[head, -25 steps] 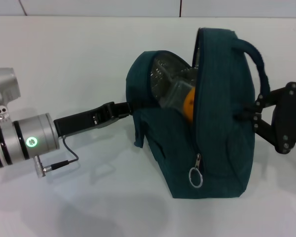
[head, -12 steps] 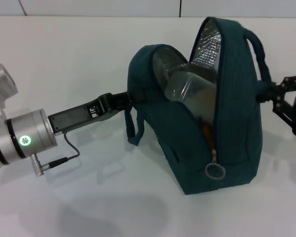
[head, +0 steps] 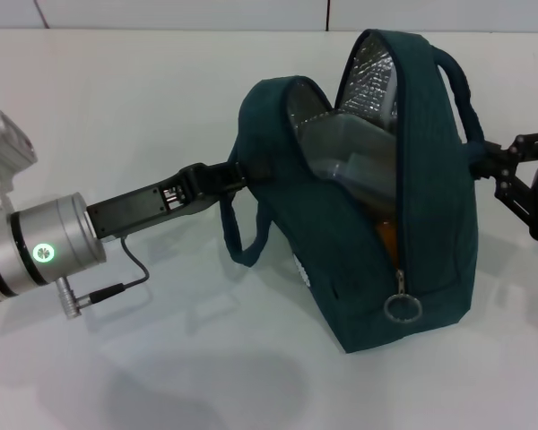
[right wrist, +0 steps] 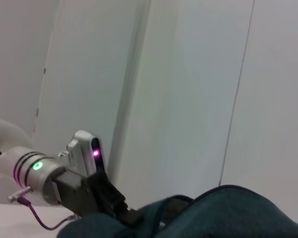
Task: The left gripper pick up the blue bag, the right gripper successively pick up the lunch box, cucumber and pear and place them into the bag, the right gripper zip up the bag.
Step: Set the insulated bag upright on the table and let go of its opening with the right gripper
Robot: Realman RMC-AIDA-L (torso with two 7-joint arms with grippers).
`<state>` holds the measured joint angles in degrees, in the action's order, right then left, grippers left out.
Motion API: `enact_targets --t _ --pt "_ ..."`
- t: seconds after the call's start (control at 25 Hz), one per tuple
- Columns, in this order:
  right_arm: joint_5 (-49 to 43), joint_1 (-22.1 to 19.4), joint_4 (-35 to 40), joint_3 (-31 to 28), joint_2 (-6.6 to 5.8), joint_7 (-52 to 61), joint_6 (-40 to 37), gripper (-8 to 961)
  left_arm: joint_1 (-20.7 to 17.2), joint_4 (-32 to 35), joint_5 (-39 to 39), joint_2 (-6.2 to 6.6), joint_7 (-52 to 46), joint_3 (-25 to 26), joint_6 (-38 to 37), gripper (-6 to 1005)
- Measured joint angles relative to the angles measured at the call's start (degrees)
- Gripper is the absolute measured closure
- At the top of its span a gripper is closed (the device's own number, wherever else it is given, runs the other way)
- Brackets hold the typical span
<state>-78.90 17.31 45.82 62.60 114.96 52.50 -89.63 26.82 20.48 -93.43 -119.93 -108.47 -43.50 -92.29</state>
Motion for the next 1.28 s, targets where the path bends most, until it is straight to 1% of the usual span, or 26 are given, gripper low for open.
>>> enact_targets --t 0.32,0.6,1.28 --pt "0.1 -0.2 -1.9 -0.2 -0.04 -1.0 1.2 896 0.2 0.0 1.0 -0.04 0.0 -0.1 -1.9 950" --pt "0.3 -0.7 -3.7 -3.2 -0.09 -1.1 0.3 896 -0.1 0.0 1.5 -0.04 0.3 -0.1 -2.6 950" --pt "0.5 -0.8 -3.7 -3.3 0.00 -0.7 -0.4 889 -0.5 0.0 1.5 -0.04 0.6 -0.1 -2.4 950"
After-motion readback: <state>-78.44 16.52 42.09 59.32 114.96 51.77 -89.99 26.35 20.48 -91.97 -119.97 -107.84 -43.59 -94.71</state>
